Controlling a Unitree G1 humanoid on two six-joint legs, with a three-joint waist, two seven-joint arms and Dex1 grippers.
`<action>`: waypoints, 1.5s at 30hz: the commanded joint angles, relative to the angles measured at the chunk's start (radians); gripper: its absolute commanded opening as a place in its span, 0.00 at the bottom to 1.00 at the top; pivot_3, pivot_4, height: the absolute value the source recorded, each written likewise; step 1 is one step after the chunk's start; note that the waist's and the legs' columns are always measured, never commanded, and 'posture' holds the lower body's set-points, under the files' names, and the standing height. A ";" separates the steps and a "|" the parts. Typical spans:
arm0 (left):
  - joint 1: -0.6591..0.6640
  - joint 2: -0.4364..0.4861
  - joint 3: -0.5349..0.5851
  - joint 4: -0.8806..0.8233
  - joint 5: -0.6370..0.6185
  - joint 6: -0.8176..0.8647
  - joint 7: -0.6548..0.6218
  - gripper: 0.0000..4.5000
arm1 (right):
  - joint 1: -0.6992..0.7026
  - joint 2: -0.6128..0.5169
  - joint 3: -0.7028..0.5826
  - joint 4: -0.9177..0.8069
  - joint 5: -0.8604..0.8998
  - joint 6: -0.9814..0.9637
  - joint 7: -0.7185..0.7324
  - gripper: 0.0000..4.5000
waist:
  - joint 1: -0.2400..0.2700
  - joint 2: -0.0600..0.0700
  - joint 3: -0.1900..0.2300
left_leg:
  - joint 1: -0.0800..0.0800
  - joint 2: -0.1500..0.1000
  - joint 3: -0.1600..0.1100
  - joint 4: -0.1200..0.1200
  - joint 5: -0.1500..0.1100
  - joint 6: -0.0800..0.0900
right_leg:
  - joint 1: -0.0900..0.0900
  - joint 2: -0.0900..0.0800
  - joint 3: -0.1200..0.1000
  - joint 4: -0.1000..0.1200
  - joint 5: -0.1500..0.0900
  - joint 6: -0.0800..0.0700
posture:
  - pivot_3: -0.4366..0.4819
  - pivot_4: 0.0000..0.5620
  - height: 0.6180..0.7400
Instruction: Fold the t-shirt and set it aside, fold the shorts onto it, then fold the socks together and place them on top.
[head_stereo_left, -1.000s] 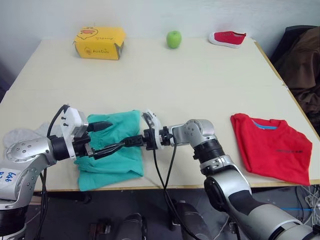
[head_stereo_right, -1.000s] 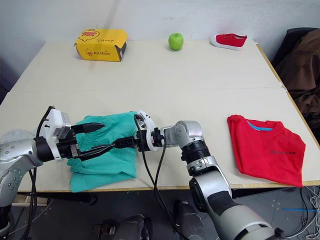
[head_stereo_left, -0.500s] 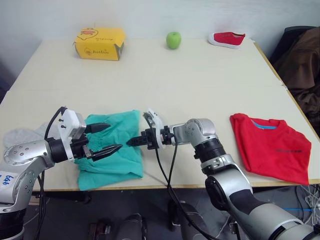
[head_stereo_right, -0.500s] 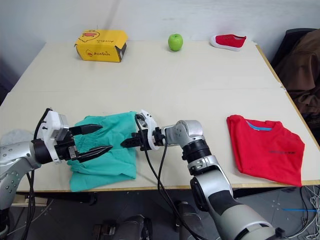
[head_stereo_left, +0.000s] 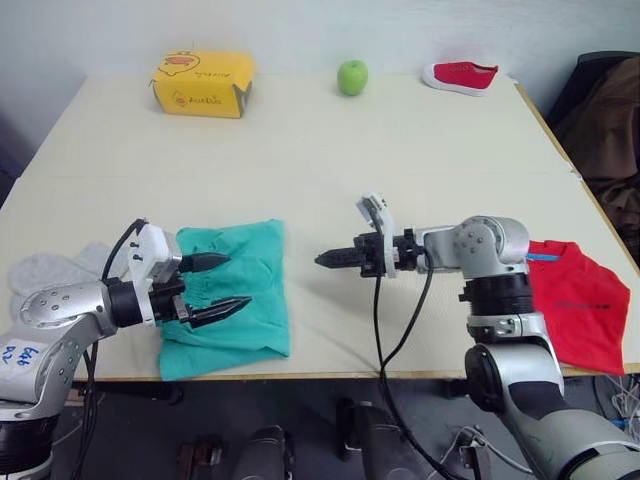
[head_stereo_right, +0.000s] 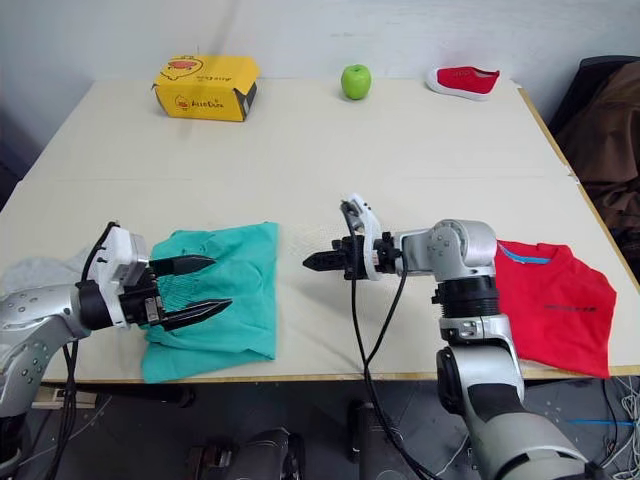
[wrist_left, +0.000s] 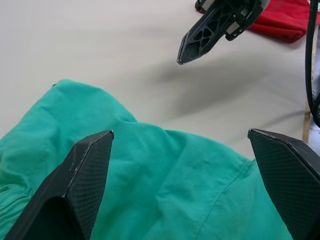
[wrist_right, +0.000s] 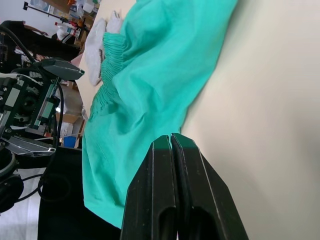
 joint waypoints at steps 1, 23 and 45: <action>-0.020 0.012 0.005 0.018 0.016 -0.034 -0.015 1.00 | 0.013 0.050 0.028 -0.019 -0.006 -0.034 -0.037 0.10 | -0.002 0.000 0.000 | 0.000 0.000 0.000 0.000 0.000 0.000 | 0.000 0.000 0.000 0.000 0.000 0.000 | 0.48 0.27 1.00; -0.065 0.039 -0.105 0.297 0.203 -0.217 -0.104 0.44 | -0.085 0.227 0.053 0.234 -0.036 -0.054 -0.109 1.00 | -0.009 0.000 0.000 | 0.000 0.000 0.000 -0.001 0.000 0.000 | 0.000 0.000 0.000 0.001 0.000 0.000 | 0.48 0.27 1.00; -0.081 0.009 -0.111 0.372 0.236 -0.277 -0.114 0.04 | -0.202 0.370 0.053 0.522 -0.128 -0.294 -0.076 0.47 | -0.025 0.006 -0.010 | 0.001 0.000 0.000 -0.002 0.001 -0.001 | -0.001 -0.001 0.001 0.004 0.000 -0.001 | 0.48 0.27 1.00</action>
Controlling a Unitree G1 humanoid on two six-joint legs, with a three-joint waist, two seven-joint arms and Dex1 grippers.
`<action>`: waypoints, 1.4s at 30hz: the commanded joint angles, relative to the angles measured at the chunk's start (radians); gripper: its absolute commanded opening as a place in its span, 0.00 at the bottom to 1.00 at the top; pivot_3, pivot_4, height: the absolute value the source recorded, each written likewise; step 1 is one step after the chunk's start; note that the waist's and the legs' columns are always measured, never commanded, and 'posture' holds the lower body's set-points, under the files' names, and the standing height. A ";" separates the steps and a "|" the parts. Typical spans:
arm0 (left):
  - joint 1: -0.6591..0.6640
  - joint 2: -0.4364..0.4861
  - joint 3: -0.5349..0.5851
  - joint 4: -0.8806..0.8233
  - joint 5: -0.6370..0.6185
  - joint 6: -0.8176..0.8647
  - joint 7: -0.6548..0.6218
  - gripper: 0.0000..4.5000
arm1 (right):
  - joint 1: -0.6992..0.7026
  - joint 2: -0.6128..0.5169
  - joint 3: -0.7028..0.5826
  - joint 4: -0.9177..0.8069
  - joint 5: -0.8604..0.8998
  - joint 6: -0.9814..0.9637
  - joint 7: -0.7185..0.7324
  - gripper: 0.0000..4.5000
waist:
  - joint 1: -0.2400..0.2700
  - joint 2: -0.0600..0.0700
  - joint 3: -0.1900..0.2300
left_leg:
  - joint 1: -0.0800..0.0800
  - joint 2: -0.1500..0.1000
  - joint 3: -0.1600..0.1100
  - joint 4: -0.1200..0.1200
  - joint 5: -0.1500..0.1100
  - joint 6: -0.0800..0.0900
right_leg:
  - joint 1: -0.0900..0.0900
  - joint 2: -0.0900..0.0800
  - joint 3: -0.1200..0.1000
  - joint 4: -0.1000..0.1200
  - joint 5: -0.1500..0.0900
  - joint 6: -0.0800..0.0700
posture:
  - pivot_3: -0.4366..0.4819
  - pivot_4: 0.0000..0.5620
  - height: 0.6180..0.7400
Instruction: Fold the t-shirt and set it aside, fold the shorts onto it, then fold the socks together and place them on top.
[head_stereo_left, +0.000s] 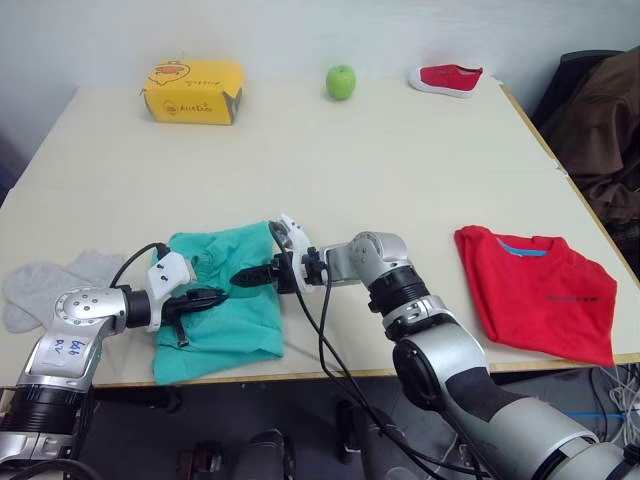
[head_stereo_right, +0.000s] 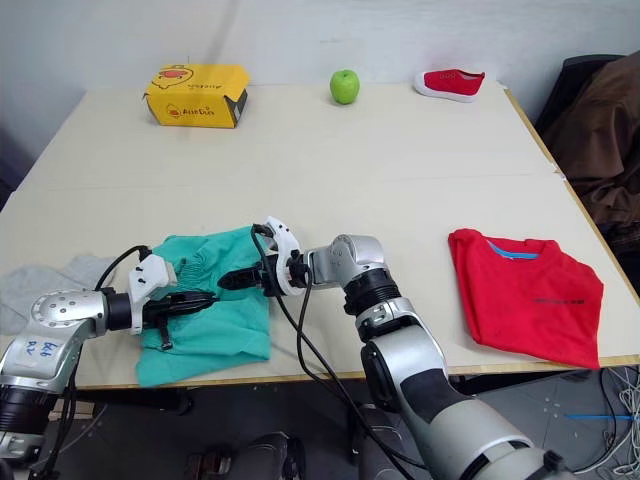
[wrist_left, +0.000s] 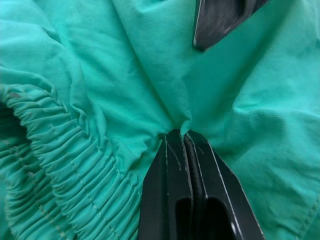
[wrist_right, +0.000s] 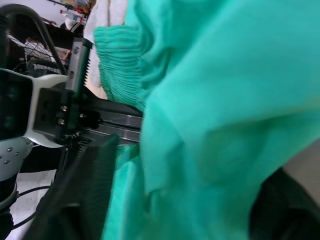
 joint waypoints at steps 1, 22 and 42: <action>0.004 0.023 0.094 -0.090 -0.115 0.113 -0.020 0.09 | -0.006 -0.010 -0.012 -0.025 0.010 0.024 0.024 0.39 | 0.001 0.000 0.000 | -0.001 0.000 0.000 0.000 0.000 0.000 | -0.001 0.000 0.000 0.000 0.000 0.000 | 0.48 0.27 1.00; -0.280 -0.008 0.055 -0.384 -0.522 0.526 -0.090 0.99 | 0.140 -0.850 -0.180 -0.697 0.678 0.472 -0.050 0.00 | 0.039 0.002 0.003 | -0.007 -0.001 -0.004 0.001 -0.001 0.004 | 0.000 0.000 -0.001 -0.010 0.001 0.002 | 0.48 0.27 1.00; -0.407 -0.075 -0.075 -0.231 -0.358 0.368 -0.184 0.99 | 0.641 -1.494 -0.163 -0.248 0.263 -0.046 0.339 0.00 | 0.061 0.000 0.005 | 0.001 0.000 0.005 0.002 0.001 0.004 | 0.007 0.010 0.012 -0.017 0.005 0.009 | 0.48 0.27 1.00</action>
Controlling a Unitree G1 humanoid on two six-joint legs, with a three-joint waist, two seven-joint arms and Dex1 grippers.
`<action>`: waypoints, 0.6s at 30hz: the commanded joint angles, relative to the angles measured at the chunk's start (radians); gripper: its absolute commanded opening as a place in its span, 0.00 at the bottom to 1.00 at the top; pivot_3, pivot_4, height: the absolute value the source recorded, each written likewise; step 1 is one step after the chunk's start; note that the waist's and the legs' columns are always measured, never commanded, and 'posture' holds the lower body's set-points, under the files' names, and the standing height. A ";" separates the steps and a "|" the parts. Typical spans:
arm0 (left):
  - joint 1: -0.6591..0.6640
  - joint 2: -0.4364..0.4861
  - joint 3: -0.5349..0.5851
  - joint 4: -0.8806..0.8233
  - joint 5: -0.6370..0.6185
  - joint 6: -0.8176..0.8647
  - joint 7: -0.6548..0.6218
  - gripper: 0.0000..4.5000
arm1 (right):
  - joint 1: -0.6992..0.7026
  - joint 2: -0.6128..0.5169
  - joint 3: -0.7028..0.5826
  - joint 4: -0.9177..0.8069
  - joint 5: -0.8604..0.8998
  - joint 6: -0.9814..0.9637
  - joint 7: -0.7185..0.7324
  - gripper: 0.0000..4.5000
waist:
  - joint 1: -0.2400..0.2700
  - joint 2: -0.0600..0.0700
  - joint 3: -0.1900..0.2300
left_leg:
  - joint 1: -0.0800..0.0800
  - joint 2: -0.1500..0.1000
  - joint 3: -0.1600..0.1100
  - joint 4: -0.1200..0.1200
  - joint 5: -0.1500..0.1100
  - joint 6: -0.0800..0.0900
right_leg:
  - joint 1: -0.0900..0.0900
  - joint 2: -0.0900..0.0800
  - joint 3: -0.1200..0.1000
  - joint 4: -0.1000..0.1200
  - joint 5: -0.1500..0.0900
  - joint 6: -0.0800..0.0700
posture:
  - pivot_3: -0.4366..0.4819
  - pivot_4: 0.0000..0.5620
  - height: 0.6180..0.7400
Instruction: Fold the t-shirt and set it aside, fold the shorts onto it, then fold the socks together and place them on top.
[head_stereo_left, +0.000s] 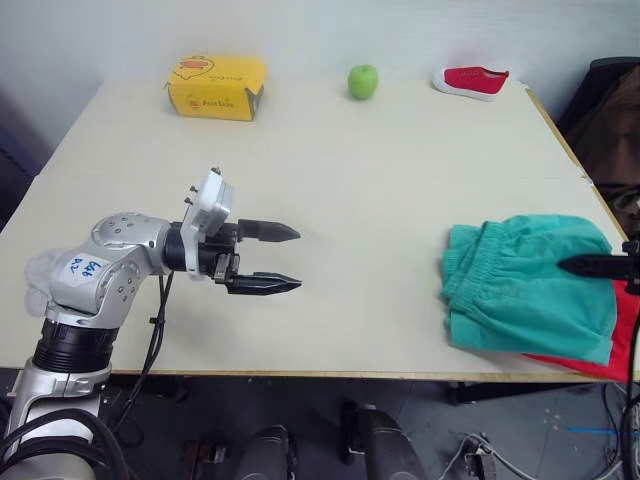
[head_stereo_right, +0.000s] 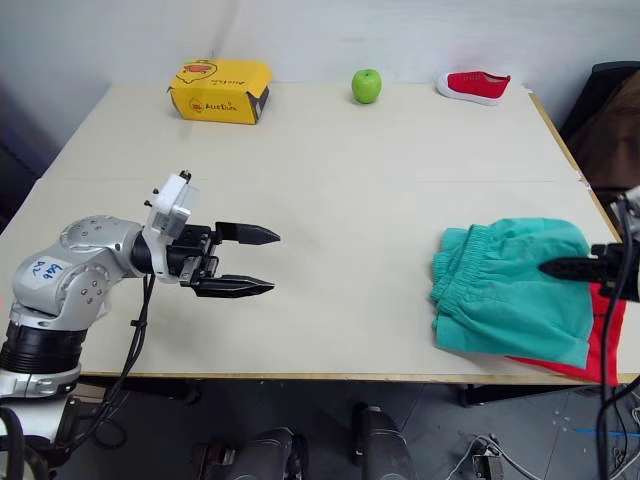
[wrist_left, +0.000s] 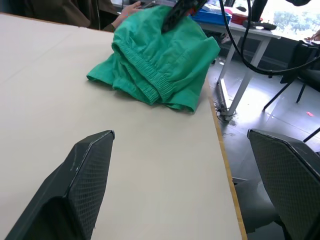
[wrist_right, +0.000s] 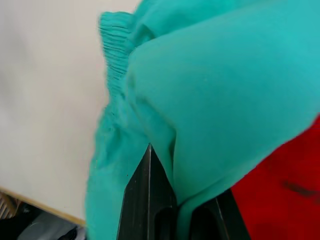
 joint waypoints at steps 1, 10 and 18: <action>-0.012 0.005 0.012 -0.016 0.007 -0.014 -0.009 0.99 | -0.009 0.010 0.006 0.129 -0.138 -0.178 0.062 0.00 | 0.001 0.001 0.000 | 0.000 0.000 0.000 0.000 0.000 0.000 | 0.000 0.000 0.000 0.000 0.000 0.000 | 0.48 0.27 1.00; -0.012 0.016 0.023 -0.026 0.026 -0.023 -0.005 0.99 | 0.042 0.072 -0.049 0.235 -0.285 -0.330 0.075 0.00 | 0.003 0.001 0.000 | 0.001 0.000 0.001 0.000 0.001 -0.001 | 0.000 0.001 0.001 0.001 0.000 -0.001 | 0.48 0.27 1.00; 0.004 0.017 0.021 -0.027 0.046 -0.034 -0.001 1.00 | 0.191 0.140 -0.218 0.085 -0.336 -0.489 -0.016 0.44 | 0.007 0.002 0.000 | 0.003 0.000 0.001 0.001 0.000 -0.001 | 0.005 0.001 0.001 0.001 0.000 -0.001 | 0.48 0.27 1.00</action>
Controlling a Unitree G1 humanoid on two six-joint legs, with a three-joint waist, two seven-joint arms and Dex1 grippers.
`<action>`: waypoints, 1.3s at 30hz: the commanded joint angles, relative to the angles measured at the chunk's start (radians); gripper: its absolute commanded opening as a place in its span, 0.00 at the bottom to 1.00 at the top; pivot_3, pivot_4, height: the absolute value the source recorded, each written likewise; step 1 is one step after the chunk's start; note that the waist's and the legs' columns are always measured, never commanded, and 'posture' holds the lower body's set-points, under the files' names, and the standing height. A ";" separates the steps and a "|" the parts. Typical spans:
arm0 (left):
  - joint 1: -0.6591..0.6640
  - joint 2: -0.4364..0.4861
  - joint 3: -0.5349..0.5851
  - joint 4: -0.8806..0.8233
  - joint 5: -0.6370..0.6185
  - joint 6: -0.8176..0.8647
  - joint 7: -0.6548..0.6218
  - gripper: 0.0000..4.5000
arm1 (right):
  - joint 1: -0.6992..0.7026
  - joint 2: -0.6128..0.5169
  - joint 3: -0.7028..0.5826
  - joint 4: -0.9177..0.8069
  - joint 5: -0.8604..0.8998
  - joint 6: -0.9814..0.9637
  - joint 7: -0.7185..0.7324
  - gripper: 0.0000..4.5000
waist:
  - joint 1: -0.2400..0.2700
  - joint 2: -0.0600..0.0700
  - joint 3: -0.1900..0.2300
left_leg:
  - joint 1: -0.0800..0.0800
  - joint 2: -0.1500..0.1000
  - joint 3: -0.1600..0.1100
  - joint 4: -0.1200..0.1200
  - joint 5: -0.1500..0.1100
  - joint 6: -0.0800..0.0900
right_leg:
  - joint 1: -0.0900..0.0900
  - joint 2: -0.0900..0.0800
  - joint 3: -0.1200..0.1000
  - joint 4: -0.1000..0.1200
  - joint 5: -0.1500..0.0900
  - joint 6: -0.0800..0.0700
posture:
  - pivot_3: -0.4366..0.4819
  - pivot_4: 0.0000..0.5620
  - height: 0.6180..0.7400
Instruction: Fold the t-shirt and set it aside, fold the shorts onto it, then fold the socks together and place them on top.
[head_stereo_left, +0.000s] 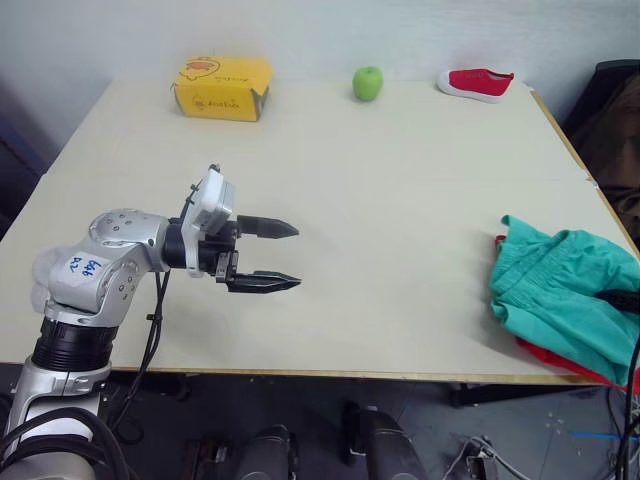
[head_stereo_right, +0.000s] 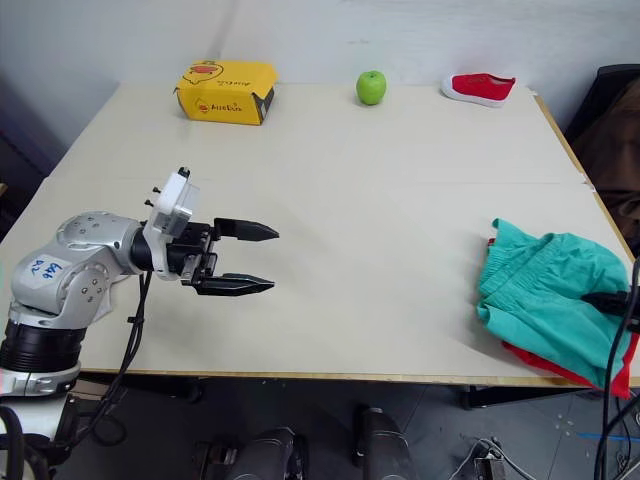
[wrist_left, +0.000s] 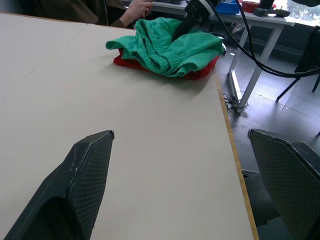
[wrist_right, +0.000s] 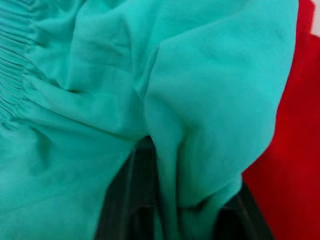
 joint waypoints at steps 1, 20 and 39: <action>0.013 0.018 0.023 -0.026 0.012 -0.024 -0.001 1.00 | 0.084 -0.001 -0.185 -0.129 -0.014 -0.081 -0.063 0.51 | 0.003 0.001 0.000 | 0.000 0.000 0.000 0.000 0.000 0.000 | 0.000 0.000 0.000 0.000 0.000 0.000 | 0.48 0.27 1.00; 0.591 0.116 0.504 -0.248 0.068 0.071 0.332 1.00 | -0.355 0.318 0.005 -0.887 0.415 0.127 0.003 0.98 | -0.033 -0.003 0.003 | 0.014 0.009 0.005 -0.003 -0.005 -0.007 | 0.003 0.008 0.006 0.009 -0.005 -0.006 | 0.48 0.27 1.00; 0.445 0.109 0.447 0.357 0.345 -0.113 0.586 1.00 | -0.321 0.452 0.128 -1.023 0.558 0.185 -0.019 0.98 | 0.009 -0.003 0.003 | 0.013 0.002 0.003 -0.003 -0.010 0.003 | 0.005 -0.006 -0.003 0.002 -0.004 -0.005 | 0.48 0.27 1.00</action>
